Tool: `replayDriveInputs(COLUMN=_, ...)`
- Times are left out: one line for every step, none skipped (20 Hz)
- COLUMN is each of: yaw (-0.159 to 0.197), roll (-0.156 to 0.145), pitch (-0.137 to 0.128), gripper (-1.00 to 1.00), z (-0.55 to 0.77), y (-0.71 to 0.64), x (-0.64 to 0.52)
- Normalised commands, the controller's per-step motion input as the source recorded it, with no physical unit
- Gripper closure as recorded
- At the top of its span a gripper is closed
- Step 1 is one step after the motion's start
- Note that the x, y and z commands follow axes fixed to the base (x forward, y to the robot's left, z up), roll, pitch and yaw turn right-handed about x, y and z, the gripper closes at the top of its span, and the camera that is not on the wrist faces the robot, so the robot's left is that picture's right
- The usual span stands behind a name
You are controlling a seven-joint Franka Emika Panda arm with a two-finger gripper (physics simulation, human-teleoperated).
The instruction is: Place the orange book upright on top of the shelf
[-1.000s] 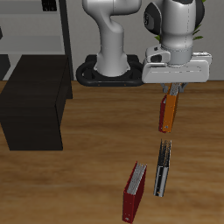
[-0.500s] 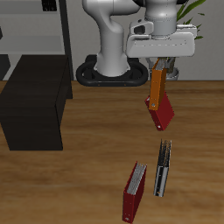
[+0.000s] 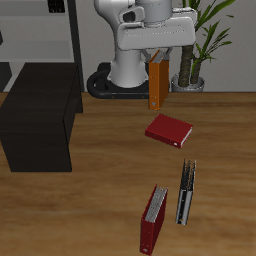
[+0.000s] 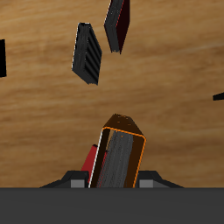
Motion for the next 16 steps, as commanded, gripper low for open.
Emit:
replayDriveInputs(yaw=0.077, roll=-0.010, pitch=-0.020, gripper=1.00, z=0.31, y=-0.66, x=-0.19)
replayDriveInputs(yaw=0.000, roll=0.000, pitch=0.000, gripper=1.00, z=0.00, y=0.00, x=0.00)
replayDriveInputs(yaw=-0.012, roll=-0.023, pitch=0.024, gripper=1.00, z=0.74, y=-1.78, x=-0.38)
replayDriveInputs(yaw=-0.034, roll=0.013, pitch=0.039, gripper=1.00, z=0.10, y=-0.33, x=0.00)
replayDriveInputs(yaw=-0.009, roll=-0.011, pitch=0.042, gripper=1.00, z=0.28, y=-0.92, x=-0.16)
replayDriveInputs(yaw=-0.012, roll=-0.037, pitch=0.014, gripper=1.00, z=0.09, y=-0.54, x=-0.09)
replayDriveInputs(yaw=0.028, roll=0.069, pitch=0.058, gripper=1.00, z=0.23, y=-1.02, x=-0.17)
replayDriveInputs(yaw=-0.010, roll=-0.068, pitch=0.008, gripper=1.00, z=0.10, y=-0.39, x=-0.01)
replayDriveInputs(yaw=0.015, roll=-0.014, pitch=-0.012, gripper=1.00, z=0.20, y=-0.67, x=-0.09)
replayDriveInputs(yaw=-0.021, roll=-0.031, pitch=0.065, gripper=1.00, z=0.20, y=-0.75, x=-0.06)
replayDriveInputs(yaw=0.032, roll=-0.100, pitch=-0.064, gripper=1.00, z=0.29, y=-0.72, x=-0.13)
replayDriveInputs(yaw=0.029, roll=0.026, pitch=0.013, gripper=1.00, z=0.22, y=-0.68, x=-0.05)
replayDriveInputs(yaw=-0.082, roll=-0.049, pitch=0.069, gripper=1.00, z=0.24, y=-0.83, x=-0.10)
replayDriveInputs(yaw=0.002, roll=0.027, pitch=0.011, gripper=1.00, z=0.27, y=-0.62, x=-0.06)
replayDriveInputs(yaw=0.010, roll=0.056, pitch=0.078, gripper=1.00, z=0.22, y=-0.67, x=-0.02)
replayDriveInputs(yaw=-0.022, roll=-0.165, pitch=-0.040, gripper=1.00, z=0.28, y=-0.80, x=-0.04)
